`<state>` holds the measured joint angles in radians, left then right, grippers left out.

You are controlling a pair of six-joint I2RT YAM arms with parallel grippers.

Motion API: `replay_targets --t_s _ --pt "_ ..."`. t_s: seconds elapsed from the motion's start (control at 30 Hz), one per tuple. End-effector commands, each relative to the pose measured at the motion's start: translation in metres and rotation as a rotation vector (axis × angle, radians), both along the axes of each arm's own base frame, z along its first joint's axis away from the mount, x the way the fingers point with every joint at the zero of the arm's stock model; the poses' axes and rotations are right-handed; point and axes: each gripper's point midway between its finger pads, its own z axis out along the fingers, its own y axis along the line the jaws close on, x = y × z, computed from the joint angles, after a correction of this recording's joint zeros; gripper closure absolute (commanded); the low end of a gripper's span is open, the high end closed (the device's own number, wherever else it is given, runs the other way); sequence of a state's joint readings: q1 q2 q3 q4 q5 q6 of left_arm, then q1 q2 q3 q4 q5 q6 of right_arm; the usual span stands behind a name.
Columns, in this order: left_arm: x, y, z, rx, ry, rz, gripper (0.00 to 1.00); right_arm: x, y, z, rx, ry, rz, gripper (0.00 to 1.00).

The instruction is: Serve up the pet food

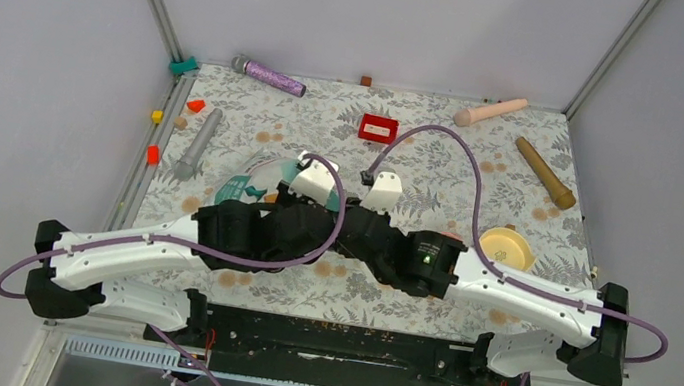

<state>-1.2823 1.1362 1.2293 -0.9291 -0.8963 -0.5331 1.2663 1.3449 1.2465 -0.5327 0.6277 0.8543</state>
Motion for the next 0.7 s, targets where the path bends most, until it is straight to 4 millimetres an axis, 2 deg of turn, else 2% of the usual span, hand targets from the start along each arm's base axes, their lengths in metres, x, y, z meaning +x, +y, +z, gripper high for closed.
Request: replay_targets --t_s 0.0,0.1,0.23,0.43,0.67 --pt "0.011 -0.014 0.037 -0.165 -0.086 0.041 1.00 0.006 -0.044 -0.027 -0.190 -0.039 -0.093 1.00" --pt "0.010 -0.015 0.038 -0.177 -0.082 0.038 1.00 0.010 -0.041 -0.034 -0.217 -0.040 -0.111 1.00" --pt "0.008 -0.018 0.036 -0.192 -0.072 0.021 1.00 0.016 -0.017 -0.048 -0.197 -0.033 -0.122 1.00" --pt "0.007 -0.021 0.035 -0.202 -0.062 0.014 1.00 0.023 0.021 -0.058 -0.040 -0.021 -0.139 1.00" --pt "0.006 -0.021 0.036 -0.210 -0.058 0.008 1.00 0.031 0.035 -0.065 0.252 -0.007 -0.158 1.00"
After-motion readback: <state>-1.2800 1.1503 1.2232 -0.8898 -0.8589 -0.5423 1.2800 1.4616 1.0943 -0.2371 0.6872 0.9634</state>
